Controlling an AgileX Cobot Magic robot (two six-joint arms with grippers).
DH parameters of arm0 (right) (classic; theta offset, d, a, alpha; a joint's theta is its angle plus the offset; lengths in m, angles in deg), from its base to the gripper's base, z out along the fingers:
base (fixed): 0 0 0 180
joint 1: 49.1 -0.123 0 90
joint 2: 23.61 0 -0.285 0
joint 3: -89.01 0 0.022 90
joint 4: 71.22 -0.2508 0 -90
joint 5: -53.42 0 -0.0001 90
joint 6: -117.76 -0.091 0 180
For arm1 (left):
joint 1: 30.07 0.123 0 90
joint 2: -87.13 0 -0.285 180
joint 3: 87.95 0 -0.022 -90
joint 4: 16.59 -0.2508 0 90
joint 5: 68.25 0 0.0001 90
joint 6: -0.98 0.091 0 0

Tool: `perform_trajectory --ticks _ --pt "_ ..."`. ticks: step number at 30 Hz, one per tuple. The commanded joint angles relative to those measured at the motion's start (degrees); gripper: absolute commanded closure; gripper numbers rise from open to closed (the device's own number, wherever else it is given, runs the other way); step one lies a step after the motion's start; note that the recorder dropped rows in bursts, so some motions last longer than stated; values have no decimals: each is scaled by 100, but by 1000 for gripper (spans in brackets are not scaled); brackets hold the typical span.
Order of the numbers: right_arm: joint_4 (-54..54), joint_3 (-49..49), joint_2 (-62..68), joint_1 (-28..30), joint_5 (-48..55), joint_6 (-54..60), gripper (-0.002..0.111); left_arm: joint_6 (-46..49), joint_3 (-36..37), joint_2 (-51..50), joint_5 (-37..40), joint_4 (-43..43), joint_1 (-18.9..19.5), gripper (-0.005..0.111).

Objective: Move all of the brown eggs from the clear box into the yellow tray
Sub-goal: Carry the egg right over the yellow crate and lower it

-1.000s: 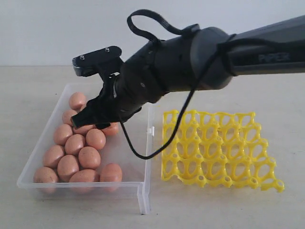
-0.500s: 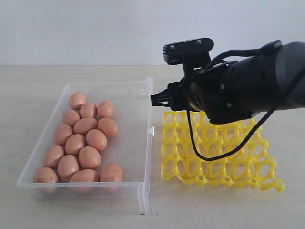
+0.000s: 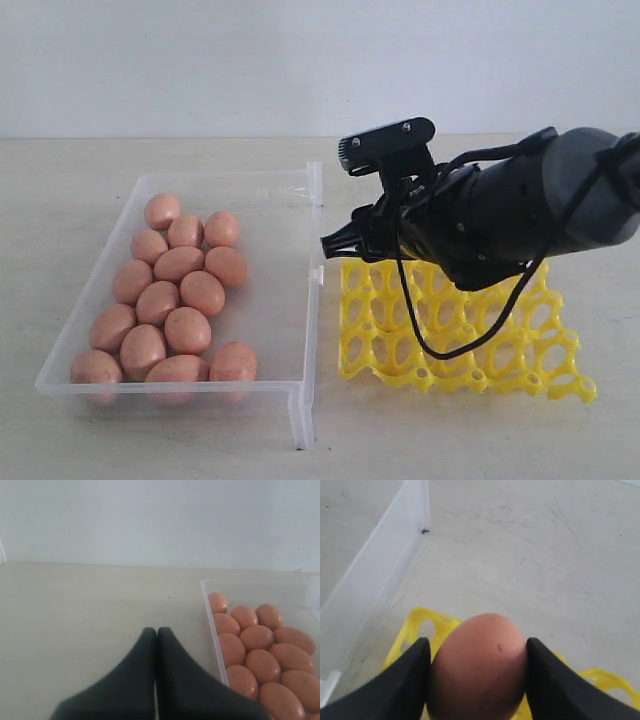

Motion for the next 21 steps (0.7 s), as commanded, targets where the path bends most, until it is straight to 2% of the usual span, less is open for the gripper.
perform_trajectory --ticks 1,21 --pt "151 -11 109 35 58 -317 108 3 -24 -17 -1 31 5 111" --pt "151 -406 390 61 159 -54 108 3 -24 -17 -1 31 5 111"
